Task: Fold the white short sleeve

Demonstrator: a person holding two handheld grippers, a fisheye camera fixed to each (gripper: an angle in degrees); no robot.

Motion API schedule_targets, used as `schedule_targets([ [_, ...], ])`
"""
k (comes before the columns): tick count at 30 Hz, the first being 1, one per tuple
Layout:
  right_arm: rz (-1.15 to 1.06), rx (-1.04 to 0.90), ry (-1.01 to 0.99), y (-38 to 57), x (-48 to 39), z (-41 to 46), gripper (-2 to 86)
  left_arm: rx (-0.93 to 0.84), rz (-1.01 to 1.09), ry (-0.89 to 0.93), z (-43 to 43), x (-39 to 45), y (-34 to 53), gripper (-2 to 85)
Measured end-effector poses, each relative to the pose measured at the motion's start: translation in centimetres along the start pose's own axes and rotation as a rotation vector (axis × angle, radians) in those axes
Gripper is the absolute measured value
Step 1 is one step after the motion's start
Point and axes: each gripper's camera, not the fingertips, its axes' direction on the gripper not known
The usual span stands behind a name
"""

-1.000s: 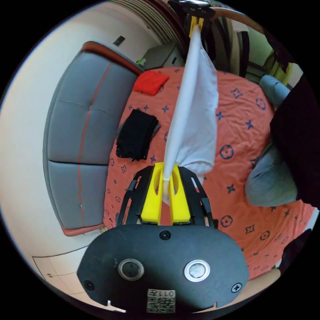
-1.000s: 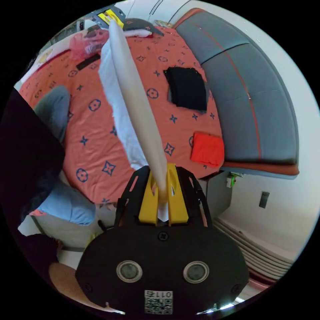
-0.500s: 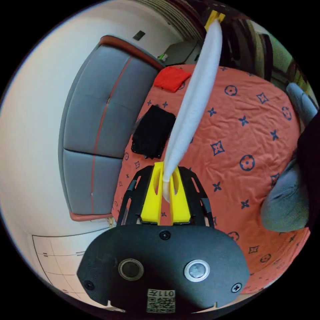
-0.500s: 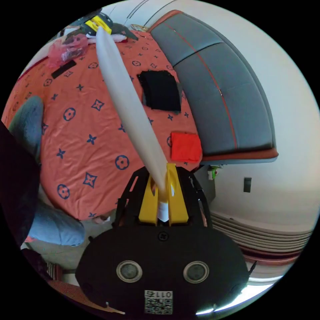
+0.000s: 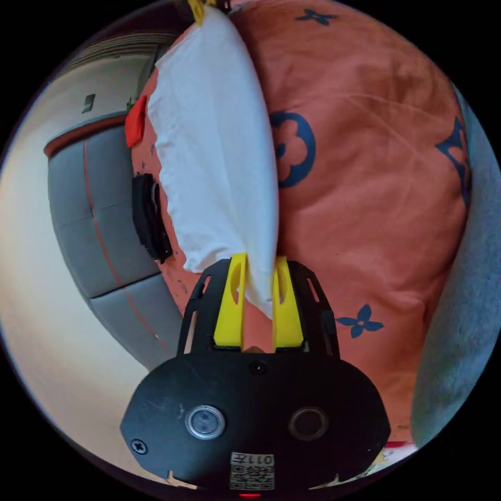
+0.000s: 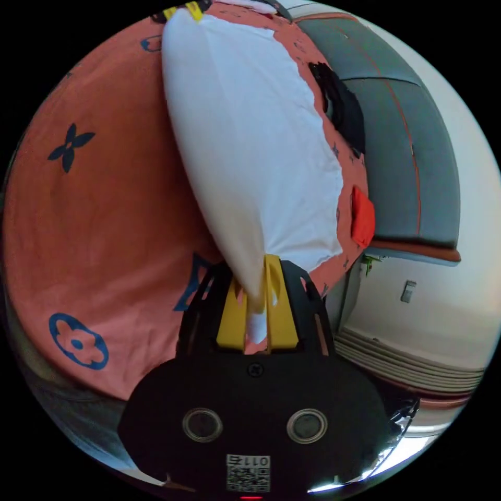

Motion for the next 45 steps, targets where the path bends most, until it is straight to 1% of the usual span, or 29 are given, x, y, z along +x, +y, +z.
schedule_targets([
  [1,0.015,0.013,0.002,0.7,0.5,-0.1,11.4,-0.015,-0.019,-0.037,-0.3,0.1,0.6,7.2],
  [4,0.034,-0.005,-0.007,3.3,1.8,-0.4,14.3,-0.082,-0.138,0.004,-1.0,-1.2,3.4,10.2],
  [6,0.025,-0.032,-0.087,5.5,2.1,-0.7,14.3,-0.104,-0.187,0.035,-1.7,-1.8,6.0,10.6],
  [9,0.132,-0.057,-0.173,10.0,3.2,-1.5,13.9,-0.123,-0.304,0.096,-3.5,-3.2,11.0,10.2],
  [11,0.322,-0.036,-0.344,13.5,5.1,-2.4,13.7,-0.097,-0.472,0.173,-5.3,-5.5,14.8,9.5],
  [12,0.38,-0.02,-0.39,14.3,5.6,-2.6,13.7,-0.081,-0.523,0.207,-5.8,-6.3,15.7,9.3],
  [13,0.497,0.012,-0.478,15.9,6.7,-2.8,13.6,-0.043,-0.637,0.278,-6.6,-8.0,17.2,9.0],
  [14,0.586,0.049,-0.556,17.2,7.5,-2.8,13.5,0.012,-0.748,0.368,-7.3,-9.9,18.4,8.7],
  [15,0.633,0.064,-0.584,17.8,7.9,-2.7,13.5,0.047,-0.806,0.421,-7.6,-10.8,18.9,8.7],
  [17,0.803,0.11,-0.629,19.6,8.9,-2.0,13.3,0.201,-1.05,0.65,-8.0,-14.0,20.5,8.5],
  [18,0.85,0.125,-0.65,20.0,9.1,-1.8,13.3,0.235,-1.103,0.695,-7.9,-14.5,20.8,8.5],
  [19,0.949,0.161,-0.727,20.8,9.2,-1.0,13.2,0.314,-1.201,0.752,-7.8,-15.0,21.2,8.4],
  [20,1.043,0.2,-0.818,21.5,9.2,-0.1,13.2,0.376,-1.294,0.776,-7.4,-14.9,21.6,8.3],
  [22,1.181,0.255,-0.93,22.6,8.8,1.2,13.1,0.405,-1.392,0.821,-6.4,-14.4,22.2,8.2],
  [24,1.27,0.258,-0.968,23.2,8.2,2.1,13.2,0.399,-1.443,0.831,-5.5,-13.7,22.8,8.1],
  [27,1.384,0.265,-1.084,23.9,7.8,3.9,13.4,0.359,-1.481,0.768,-5.3,-13.7,24.4,8.1],
  [29,1.512,0.317,-1.179,24.6,7.9,5.3,13.4,0.351,-1.549,0.718,-5.3,-14.3,26.8,8.5],
  [30,1.552,0.333,-1.197,24.9,7.9,5.6,13.3,0.35,-1.572,0.727,-5.1,-14.3,27.4,8.6],
  [32,1.73,0.422,-1.267,25.8,7.7,6.8,12.7,0.389,-1.668,0.82,-3.8,-14.1,30.4,9.0],
  [33,1.778,0.436,-1.283,26.0,7.6,7.1,12.3,0.398,-1.696,0.837,-3.5,-14.1,31.2,9.1],
  [35,1.978,0.495,-1.343,26.5,6.8,8.4,10.2,0.41,-1.803,0.888,-2.5,-13.9,33.9,9.3],
  [37,2.12,0.565,-1.375,26.6,5.9,8.9,8.0,0.394,-1.848,0.922,-1.8,-13.9,35.3,9.3],
  [38,2.185,0.568,-1.36,26.3,5.5,8.9,6.3,0.369,-1.857,0.939,-1.5,-14.0,35.9,9.3],
  [39,2.194,0.574,-1.344,26.1,5.4,8.6,5.5,0.34,-1.858,0.949,-1.3,-14.1,36.1,9.3],
  [40,2.181,0.577,-1.293,25.5,5.8,7.8,4.2,0.27,-1.849,0.983,-0.8,-14.2,36.3,9.3],
  [41,2.161,0.531,-1.214,24.7,6.4,6.7,3.3,0.217,-1.818,1.036,-0.1,-14.4,36.3,9.3],
  [43,2.12,0.543,-1.114,23.0,7.6,4.5,2.5,0.119,-1.782,1.101,0.8,-14.6,36.3,9.1],
  [45,2.068,0.561,-1.028,20.7,9.3,2.0,1.9,0.073,-1.766,1.14,1.3,-14.6,36.7,8.9],
])
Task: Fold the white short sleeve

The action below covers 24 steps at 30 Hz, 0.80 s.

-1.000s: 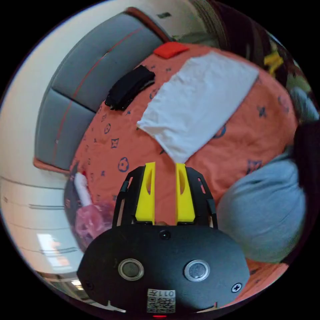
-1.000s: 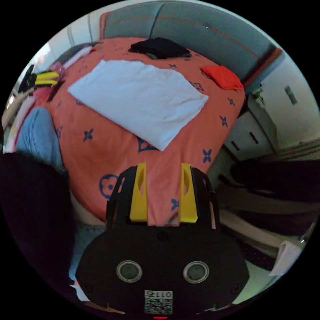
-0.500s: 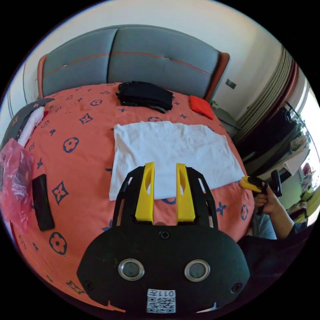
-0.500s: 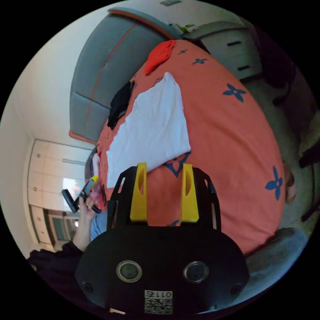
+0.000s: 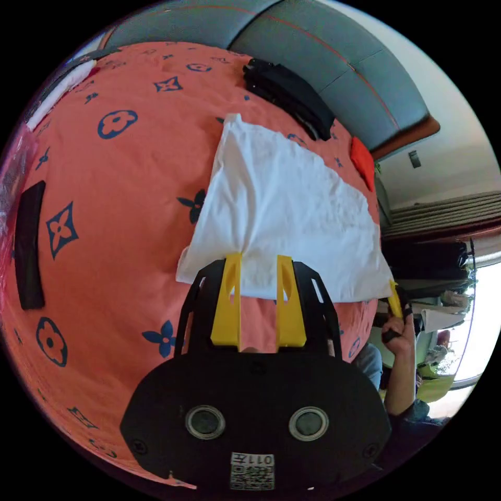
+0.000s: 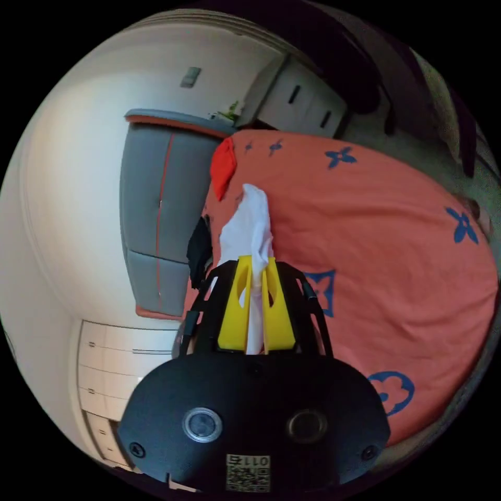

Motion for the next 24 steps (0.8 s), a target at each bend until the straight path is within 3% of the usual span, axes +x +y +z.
schedule_targets([
  [3,-0.266,0.001,0.083,2.4,-8.3,2.5,1.6,0.034,-0.022,0.059,-1.7,-1.0,0.2,8.7],
  [6,-0.638,-0.095,0.159,8.2,-17.5,7.5,1.6,0.312,-0.065,0.138,-7.0,-2.7,2.2,8.2],
  [8,-0.946,-0.215,0.2,15.9,-23.2,12.4,1.7,0.637,-0.092,0.142,-11.8,-4.2,5.3,7.5],
  [10,-1.102,-0.294,0.22,21.8,-25.3,16.1,1.8,0.754,-0.134,0.091,-13.7,-5.1,7.0,7.0],
  [16,-1.218,-0.578,0.389,34.1,-24.1,28.1,2.3,0.685,-0.133,0.154,-14.3,-6.0,7.0,6.2],
  [24,-1.304,-0.599,0.37,36.6,-25.9,30.9,2.9,0.594,0.009,0.084,-13.7,-2.7,5.0,5.2],
])
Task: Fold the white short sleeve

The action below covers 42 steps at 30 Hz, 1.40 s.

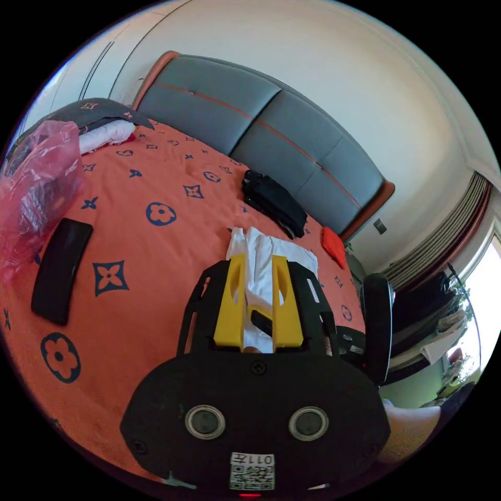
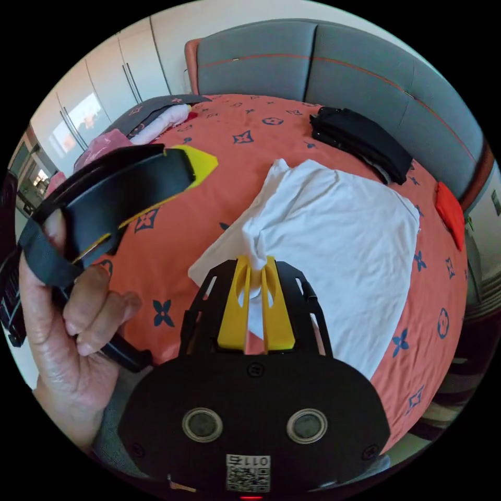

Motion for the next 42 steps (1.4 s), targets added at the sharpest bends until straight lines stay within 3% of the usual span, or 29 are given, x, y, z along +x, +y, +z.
schedule_targets([
  [5,-0.033,0.072,0.056,-1.4,-2.0,-1.4,3.5,0.094,0.044,-0.081,-1.5,1.2,-0.1,4.2],
  [10,-0.133,-0.077,0.062,-3.2,-3.7,3.0,5.5,0.035,0.043,-0.073,-0.4,1.6,-0.7,3.7],
  [14,-0.126,-0.068,-0.092,-4.4,-2.4,1.1,15.0,0.017,0.053,-0.097,0.4,2.0,-1.2,3.5],
  [19,-0.151,-0.066,-0.2,-3.4,0.6,-2.4,16.1,0.033,0.112,-0.056,1.4,3.2,-2.0,3.4],
  [21,-0.127,-0.01,-0.17,-2.0,3.5,-4.4,15.0,-0.023,0.155,-0.042,2.6,3.7,-2.3,3.5],
  [23,-0.038,0.011,-0.087,0.0,8.3,-6.2,14.0,-0.335,0.178,-0.009,7.3,3.9,-2.7,4.5],
  [25,0.036,-0.026,-0.045,1.3,12.0,-6.7,13.6,-0.617,0.159,-0.086,11.6,3.6,-2.4,5.2],
  [26,0.072,-0.064,-0.025,2.1,14.1,-6.7,13.2,-0.646,0.192,-0.099,12.6,3.7,-2.6,5.3],
  [32,0.051,-0.03,-0.063,3.4,19.2,-8.3,7.7,-0.584,0.314,-0.256,11.0,3.5,-4.3,7.2],
  [35,0.094,-0.03,-0.127,2.1,21.4,-7.3,7.5,-0.657,0.358,-0.387,10.4,2.2,-4.2,8.2],
  [39,0.18,-0.05,-0.281,0.1,25.0,-5.6,9.8,-0.679,0.47,-0.217,9.7,4.0,-3.9,9.1],
  [42,0.204,-0.023,-0.321,-1.8,27.8,-5.4,10.9,-0.628,0.627,-0.277,10.6,7.3,-3.8,10.3],
])
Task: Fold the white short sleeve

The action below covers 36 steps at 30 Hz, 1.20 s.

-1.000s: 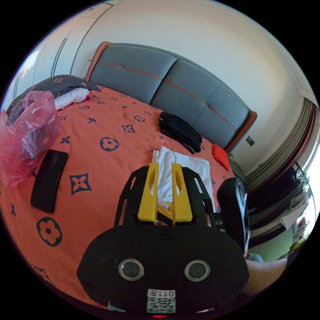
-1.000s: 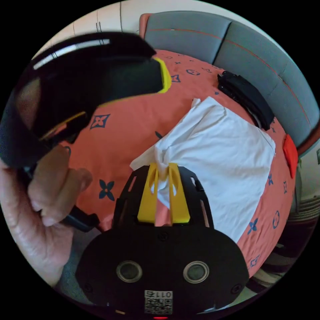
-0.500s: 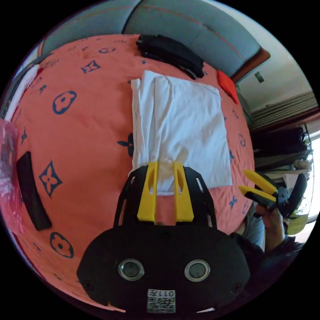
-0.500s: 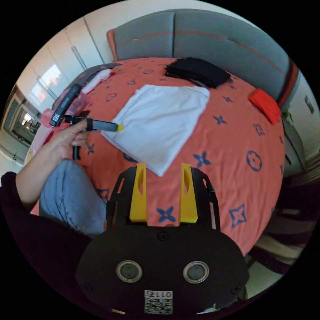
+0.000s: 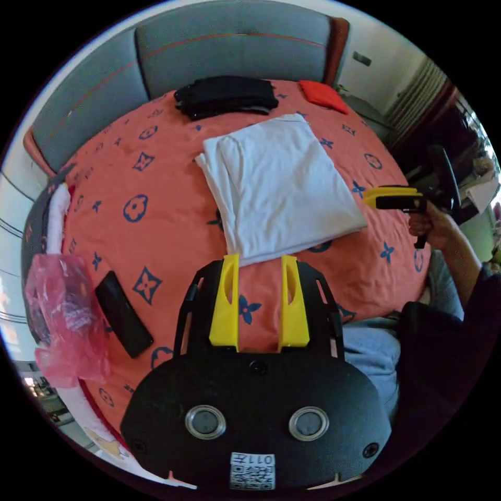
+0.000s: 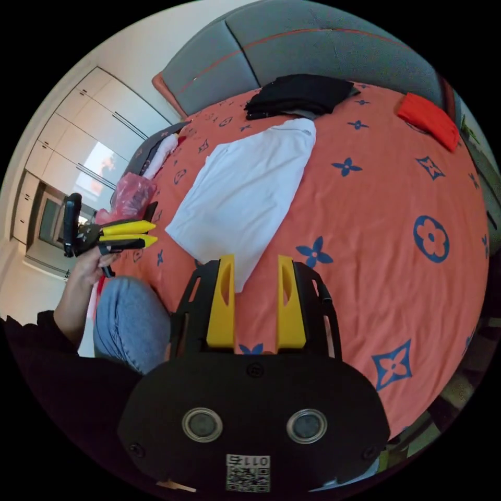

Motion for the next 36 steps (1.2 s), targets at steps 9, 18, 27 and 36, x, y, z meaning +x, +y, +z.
schedule_targets([
  [9,0.091,0.045,-0.135,-7.2,8.5,-2.8,12.8,-0.093,-0.251,0.224,5.0,-7.5,-2.4,13.6],
  [18,0.097,-0.092,-0.192,-18.5,13.2,1.0,14.9,-0.207,-0.358,0.433,10.5,-11.4,-2.3,15.7],
  [27,0.05,-0.095,-0.25,-20.5,12.7,2.7,5.9,-0.104,-0.398,0.506,13.3,-11.4,-2.1,4.9],
  [36,0.1,-0.06,-0.291,-15.4,9.9,0.9,18.9,-0.119,-0.399,0.527,15.0,-8.9,1.6,10.2],
])
